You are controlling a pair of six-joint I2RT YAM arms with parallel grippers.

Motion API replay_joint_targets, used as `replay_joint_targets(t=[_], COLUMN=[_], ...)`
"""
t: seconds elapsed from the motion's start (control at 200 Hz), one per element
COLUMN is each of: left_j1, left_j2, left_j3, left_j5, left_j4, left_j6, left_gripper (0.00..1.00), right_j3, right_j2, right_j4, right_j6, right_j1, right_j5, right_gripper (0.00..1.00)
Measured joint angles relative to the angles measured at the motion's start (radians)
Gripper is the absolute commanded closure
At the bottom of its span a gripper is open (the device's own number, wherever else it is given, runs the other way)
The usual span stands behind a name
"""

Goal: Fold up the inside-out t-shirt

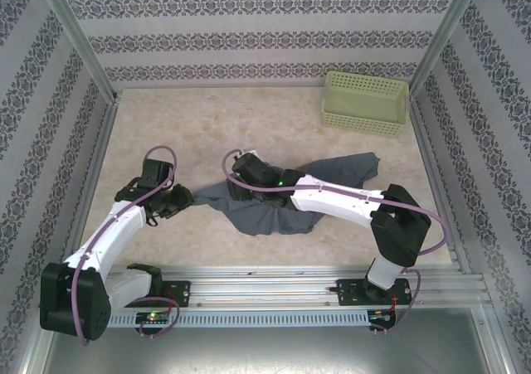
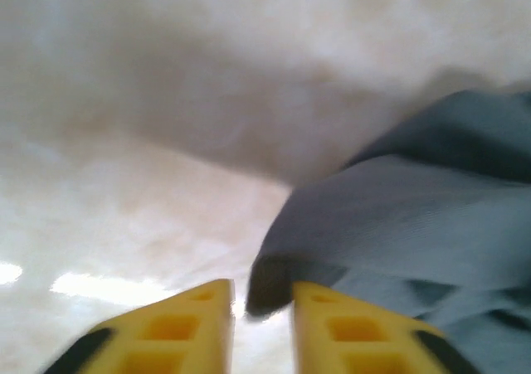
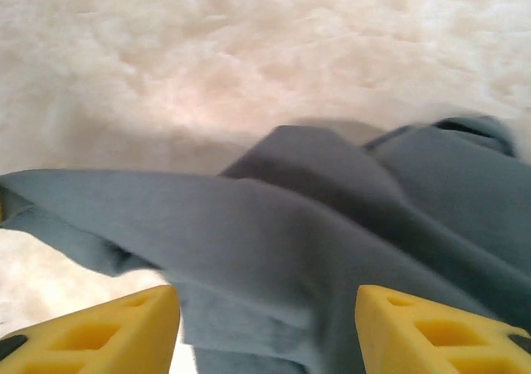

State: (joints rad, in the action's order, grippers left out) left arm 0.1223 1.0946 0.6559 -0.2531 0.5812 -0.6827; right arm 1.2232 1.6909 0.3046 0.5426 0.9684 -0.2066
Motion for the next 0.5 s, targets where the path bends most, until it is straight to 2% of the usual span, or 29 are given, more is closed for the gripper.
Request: replay_joint_targets(t=[0.135, 0.28, 0.38, 0.5], left_j1=[0.022, 0.134, 0.186, 0.192], left_j2=[-0.035, -0.082, -0.066, -0.006], left_j3=[-0.003, 0.023, 0.013, -0.016], left_j5=[0.041, 0.059, 0.044, 0.014], left_j4=[0.019, 0.015, -0.04, -0.139], left_j6=[0.001, -0.024, -0.071, -0.12], left_gripper=[0.58, 0.49, 0.45, 0.44], right_j3=[-0.005, -0.001, 0.029, 0.072], right_j2=[-0.011, 0.001, 0.056, 0.138], right_j4=[0.033, 0.034, 0.026, 0.019], right_j6=[0.0, 0.001, 0.001, 0.0], right_j1=[-0.009, -0.009, -0.008, -0.008], right_j5=[-0.019, -0.002, 0.025, 0.051], right_gripper=[0.4, 0.37, 0.36, 0.37])
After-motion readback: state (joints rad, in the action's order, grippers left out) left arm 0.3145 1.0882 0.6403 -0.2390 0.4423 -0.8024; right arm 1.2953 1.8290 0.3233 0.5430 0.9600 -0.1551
